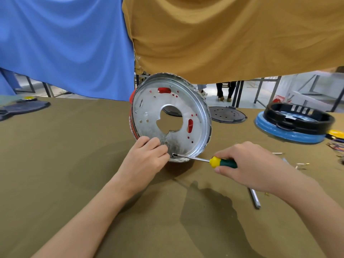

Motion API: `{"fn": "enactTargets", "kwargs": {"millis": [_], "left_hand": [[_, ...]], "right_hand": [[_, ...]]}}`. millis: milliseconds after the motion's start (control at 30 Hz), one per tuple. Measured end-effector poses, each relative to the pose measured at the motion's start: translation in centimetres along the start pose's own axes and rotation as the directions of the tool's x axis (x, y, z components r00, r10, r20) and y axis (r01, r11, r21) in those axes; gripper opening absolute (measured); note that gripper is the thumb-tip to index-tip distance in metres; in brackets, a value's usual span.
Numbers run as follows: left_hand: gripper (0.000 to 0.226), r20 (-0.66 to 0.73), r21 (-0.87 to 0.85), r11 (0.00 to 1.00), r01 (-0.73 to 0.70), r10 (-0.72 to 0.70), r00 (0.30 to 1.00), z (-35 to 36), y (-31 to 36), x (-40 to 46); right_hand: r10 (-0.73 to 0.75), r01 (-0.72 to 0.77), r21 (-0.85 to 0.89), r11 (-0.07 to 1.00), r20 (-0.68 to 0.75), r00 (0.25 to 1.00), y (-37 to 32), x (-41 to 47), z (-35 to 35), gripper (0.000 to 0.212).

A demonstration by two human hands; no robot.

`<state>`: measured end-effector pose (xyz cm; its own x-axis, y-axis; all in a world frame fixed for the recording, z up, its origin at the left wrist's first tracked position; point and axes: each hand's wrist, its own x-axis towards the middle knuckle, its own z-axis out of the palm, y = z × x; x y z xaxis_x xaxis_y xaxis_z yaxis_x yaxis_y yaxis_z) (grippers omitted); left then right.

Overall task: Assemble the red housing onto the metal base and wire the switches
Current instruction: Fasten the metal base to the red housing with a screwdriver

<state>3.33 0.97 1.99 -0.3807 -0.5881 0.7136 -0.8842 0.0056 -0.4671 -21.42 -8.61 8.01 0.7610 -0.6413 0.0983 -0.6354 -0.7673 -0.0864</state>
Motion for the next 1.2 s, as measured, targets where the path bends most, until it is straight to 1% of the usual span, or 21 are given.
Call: {"fn": "enactTargets", "kwargs": {"millis": [100, 167, 267, 367, 433, 467, 500, 533, 567, 633, 700, 767, 800, 867, 967, 1000, 1033, 1100, 1133, 1167, 1200], "left_hand": [[0.06, 0.0, -0.012, 1.0, 0.013, -0.013, 1.0, 0.2, 0.0, -0.1], [0.057, 0.001, -0.033, 0.999, 0.035, -0.035, 0.999, 0.3, -0.1, -0.2], [0.041, 0.008, -0.064, 0.995, 0.073, -0.073, 0.997, 0.6, -0.3, -0.4], [0.028, 0.029, -0.101, 0.989, 0.104, -0.101, 0.994, 0.6, -0.5, -0.4], [0.021, 0.039, -0.148, 0.981, 0.126, -0.122, 0.992, 0.5, -0.6, -0.3], [0.014, 0.04, -0.179, 0.974, 0.138, -0.133, 0.99, 0.5, -0.7, -0.3], [0.012, 0.036, -0.213, 0.964, 0.16, -0.155, 0.987, 0.4, -0.9, -0.3], [0.017, 0.042, -0.243, 0.952, 0.186, -0.181, 0.983, 0.3, -1.0, -0.3], [0.02, 0.054, -0.271, 0.939, 0.21, -0.203, 0.978, 0.2, -1.1, -0.4], [0.017, 0.09, -0.326, 0.909, 0.26, -0.244, 0.966, 0.0, -1.4, -0.4], [0.018, 0.129, -0.367, 0.881, 0.3, -0.271, 0.954, -0.3, -1.2, -0.4], [0.025, 0.162, -0.381, 0.873, 0.304, -0.261, 0.952, -0.4, -0.8, -0.3], [0.029, 0.186, -0.382, 0.874, 0.301, -0.247, 0.951, -0.5, -0.6, -0.2], [0.031, 0.215, -0.383, 0.87, 0.31, -0.242, 0.946, -0.5, -0.5, -0.2], [0.02, 0.219, -0.387, 0.86, 0.333, -0.265, 0.939, -0.5, -0.4, -0.1], [0.019, 0.225, -0.389, 0.855, 0.342, -0.271, 0.936, -0.5, -0.3, -0.1], [0.019, 0.234, -0.393, 0.849, 0.353, -0.278, 0.931, -0.5, -0.2, -0.1], [0.02, 0.244, -0.394, 0.839, 0.374, -0.297, 0.923, -0.5, -0.1, -0.1], [0.02, 0.245, -0.393, 0.836, 0.383, -0.307, 0.92, -0.5, 0.0, -0.1], [0.021, 0.242, -0.393, 0.833, 0.389, -0.314, 0.918, -0.5, 0.0, -0.1], [0.021, 0.241, -0.392, 0.831, 0.394, -0.32, 0.916, -0.5, 0.1, 0.0]], "right_hand": [[-0.023, 0.021, -0.128, 0.992, -0.011, 1.0, -0.6, 0.3, -1.0, 0.026], [-0.065, 0.061, -0.231, 0.971, -0.007, 0.998, -1.1, 1.0, -2.0, 0.024], [-0.102, 0.098, -0.36, 0.928, 0.009, 0.995, -2.2, 2.1, -4.0, 0.021], [-0.174, 0.164, -0.507, 0.846, 0.029, 0.984, -3.9, 2.9, -5.5, 0.012], [-0.245, 0.215, -0.534, 0.817, 0.015, 0.969, -5.1, 3.3, -6.5, 0.009], [-0.282, 0.24, -0.523, 0.818, -0.001, 0.959, -5.4, 3.6, -7.1, 0.009], [-0.298, 0.256, -0.502, 0.826, -0.003, 0.955, -5.5, 4.2, -7.8, 0.023], [-0.309, 0.269, -0.46, 0.846, -0.011, 0.951, -5.4, 4.9, -8.8, 0.033], [-0.302, 0.273, -0.381, 0.883, -0.018, 0.953, -5.3, 5.6, -10.0, 0.035], [-0.29, 0.276, -0.147, 0.95, -0.079, 0.954, -5.1, 6.6, -12.0, 0.034], [-0.291, 0.311, 0.07, 0.948, -0.207, 0.934, -4.8, 7.5, -12.6, 0.036], [-0.279, 0.335, 0.183, 0.924, -0.275, 0.92, -5.0, 8.4, -11.9, 0.031], [-0.268, 0.331, 0.212, 0.92, -0.278, 0.922, -5.1, 8.8, -11.3, 0.027], [-0.242, 0.301, 0.27, 0.915, -0.233, 0.942, -5.3, 9.3, -10.6, 0.021], [-0.21, 0.261, 0.4, 0.879, -0.165, 0.964, -5.3, 9.4, -11.1, 0.018], [-0.21, 0.264, 0.374, 0.889, -0.179, 0.961, -5.4, 9.6, -11.2, 0.016], [-0.201, 0.258, 0.289, 0.922, -0.212, 0.956, -5.6, 9.7, -11.2, 0.017], [-0.156, 0.163, -0.005, 0.987, -0.299, 0.941, -6.0, 10.4, -11.0, 0.036], [-0.14, 0.11, -0.104, 0.988, -0.35, 0.926, -6.2, 10.7, -10.9, 0.044], [-0.134, 0.098, -0.117, 0.988, -0.364, 0.922, -6.3, 11.0, -10.8, 0.047], [-0.149, 0.14, -0.053, 0.989, -0.319, 0.936, -6.2, 11.2, -10.8, 0.043]]}}
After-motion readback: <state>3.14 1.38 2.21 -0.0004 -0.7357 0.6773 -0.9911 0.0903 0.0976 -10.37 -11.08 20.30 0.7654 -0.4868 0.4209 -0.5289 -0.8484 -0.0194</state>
